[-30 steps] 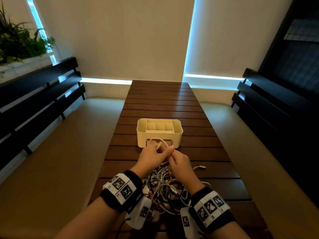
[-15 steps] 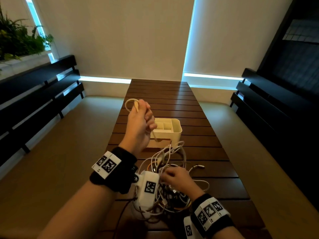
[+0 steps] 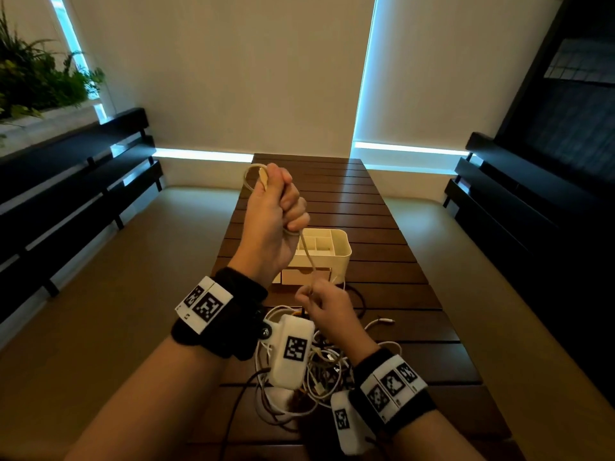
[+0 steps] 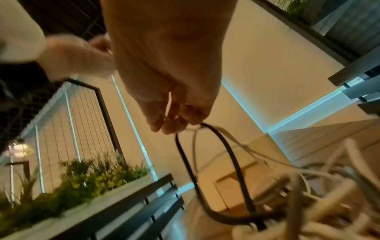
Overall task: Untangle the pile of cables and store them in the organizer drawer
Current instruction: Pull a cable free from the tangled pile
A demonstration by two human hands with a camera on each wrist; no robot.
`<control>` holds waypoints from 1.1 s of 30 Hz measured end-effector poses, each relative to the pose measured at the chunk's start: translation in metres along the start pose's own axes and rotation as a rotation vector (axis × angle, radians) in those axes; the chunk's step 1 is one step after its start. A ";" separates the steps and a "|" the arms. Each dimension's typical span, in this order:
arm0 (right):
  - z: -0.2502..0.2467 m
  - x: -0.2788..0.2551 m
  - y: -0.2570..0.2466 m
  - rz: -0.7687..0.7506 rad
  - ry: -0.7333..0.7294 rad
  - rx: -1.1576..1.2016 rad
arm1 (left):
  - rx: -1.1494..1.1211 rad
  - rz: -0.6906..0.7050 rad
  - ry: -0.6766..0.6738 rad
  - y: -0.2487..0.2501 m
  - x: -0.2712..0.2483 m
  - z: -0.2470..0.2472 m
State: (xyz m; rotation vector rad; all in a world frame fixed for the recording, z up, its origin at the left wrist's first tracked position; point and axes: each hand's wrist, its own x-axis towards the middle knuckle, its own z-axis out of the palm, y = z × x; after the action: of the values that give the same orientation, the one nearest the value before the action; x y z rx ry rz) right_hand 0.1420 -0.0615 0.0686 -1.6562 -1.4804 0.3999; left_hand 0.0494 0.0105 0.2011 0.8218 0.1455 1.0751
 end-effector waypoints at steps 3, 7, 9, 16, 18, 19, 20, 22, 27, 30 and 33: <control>0.009 -0.003 0.028 0.194 -0.023 -0.026 | -0.092 0.088 0.005 0.021 0.002 0.007; 0.001 -0.020 0.064 0.465 -0.137 -0.105 | -0.098 0.196 0.007 0.053 0.005 0.006; -0.003 -0.021 0.067 0.463 -0.158 -0.170 | 0.096 0.145 0.001 0.047 0.003 -0.002; -0.012 -0.014 0.052 0.340 -0.068 -0.335 | 1.354 -0.462 -0.320 -0.053 -0.028 -0.054; -0.012 -0.014 0.050 0.323 -0.087 -0.370 | 1.456 -0.525 -0.372 -0.075 -0.040 -0.064; -0.012 -0.015 0.051 0.322 -0.091 -0.347 | 1.497 -0.522 -0.372 -0.082 -0.044 -0.067; -0.012 -0.017 0.053 0.326 -0.086 -0.305 | 1.537 -0.521 -0.359 -0.085 -0.045 -0.069; -0.011 -0.019 0.054 0.325 -0.056 -0.234 | 1.637 -0.521 -0.357 -0.086 -0.042 -0.074; -0.015 -0.018 0.055 0.314 -0.015 -0.196 | 1.871 -0.284 -0.341 -0.072 -0.038 -0.062; -0.016 -0.017 0.060 0.370 -0.038 -0.222 | 2.016 -0.066 -0.366 -0.062 -0.038 -0.047; -0.015 -0.017 0.064 0.395 -0.037 -0.274 | 2.192 0.041 -0.405 -0.058 -0.040 -0.039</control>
State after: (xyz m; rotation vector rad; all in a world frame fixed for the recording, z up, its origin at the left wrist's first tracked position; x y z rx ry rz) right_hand 0.1903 -0.0783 0.0244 -2.1816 -1.2733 0.4577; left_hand 0.0531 -0.0144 0.1246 2.9213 1.0475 0.3448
